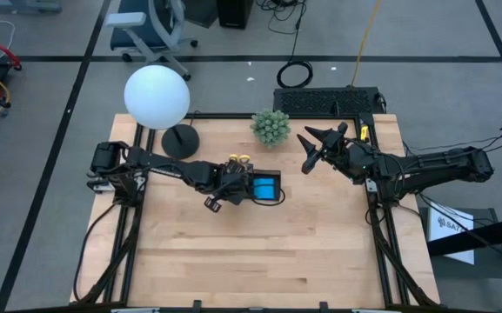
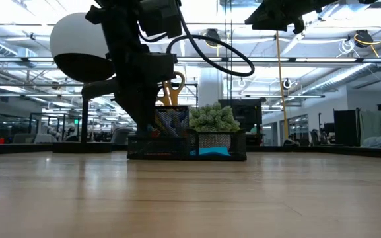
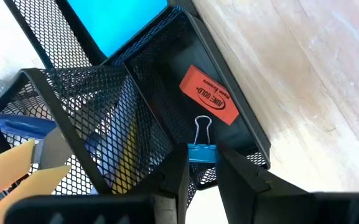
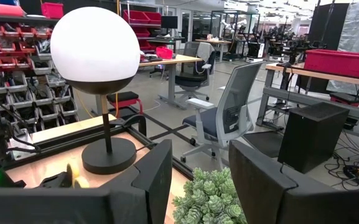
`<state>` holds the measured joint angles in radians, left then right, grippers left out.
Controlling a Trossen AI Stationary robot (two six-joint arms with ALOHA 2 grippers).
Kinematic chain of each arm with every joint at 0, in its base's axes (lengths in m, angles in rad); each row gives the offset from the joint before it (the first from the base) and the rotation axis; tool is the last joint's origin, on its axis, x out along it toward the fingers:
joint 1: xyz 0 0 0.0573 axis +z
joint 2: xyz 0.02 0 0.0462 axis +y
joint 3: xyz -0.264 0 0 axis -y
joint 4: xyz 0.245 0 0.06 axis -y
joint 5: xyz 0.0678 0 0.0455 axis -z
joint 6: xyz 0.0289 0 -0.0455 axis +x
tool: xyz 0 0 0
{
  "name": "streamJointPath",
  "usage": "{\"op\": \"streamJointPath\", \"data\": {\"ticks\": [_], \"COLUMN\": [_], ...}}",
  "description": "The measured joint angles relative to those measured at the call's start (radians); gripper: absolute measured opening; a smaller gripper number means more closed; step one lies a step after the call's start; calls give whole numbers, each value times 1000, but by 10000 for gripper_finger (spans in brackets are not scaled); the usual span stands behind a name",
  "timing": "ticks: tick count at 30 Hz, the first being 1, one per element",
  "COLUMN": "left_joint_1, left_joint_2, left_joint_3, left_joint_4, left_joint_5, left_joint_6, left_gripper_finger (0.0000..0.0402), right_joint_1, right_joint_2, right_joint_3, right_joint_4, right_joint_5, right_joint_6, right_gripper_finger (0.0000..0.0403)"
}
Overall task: Pick and place office supplies into organizer
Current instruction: Put the binder clip into the desk organizer, then return to Home Position
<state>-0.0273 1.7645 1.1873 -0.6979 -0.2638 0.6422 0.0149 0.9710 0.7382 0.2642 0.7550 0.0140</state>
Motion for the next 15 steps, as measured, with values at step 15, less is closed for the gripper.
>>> {"op": "streamJointPath", "data": {"ticks": [15], "left_joint_1": [0], "left_joint_2": [0], "left_joint_3": [0], "left_joint_4": [0], "left_joint_5": [0], "left_joint_6": [-48], "left_gripper_finger": [149], "right_joint_1": [0], "right_joint_2": [0], "right_joint_3": [0], "right_joint_4": [0], "right_joint_5": [0], "right_joint_6": [0], "right_gripper_finger": [153]}}
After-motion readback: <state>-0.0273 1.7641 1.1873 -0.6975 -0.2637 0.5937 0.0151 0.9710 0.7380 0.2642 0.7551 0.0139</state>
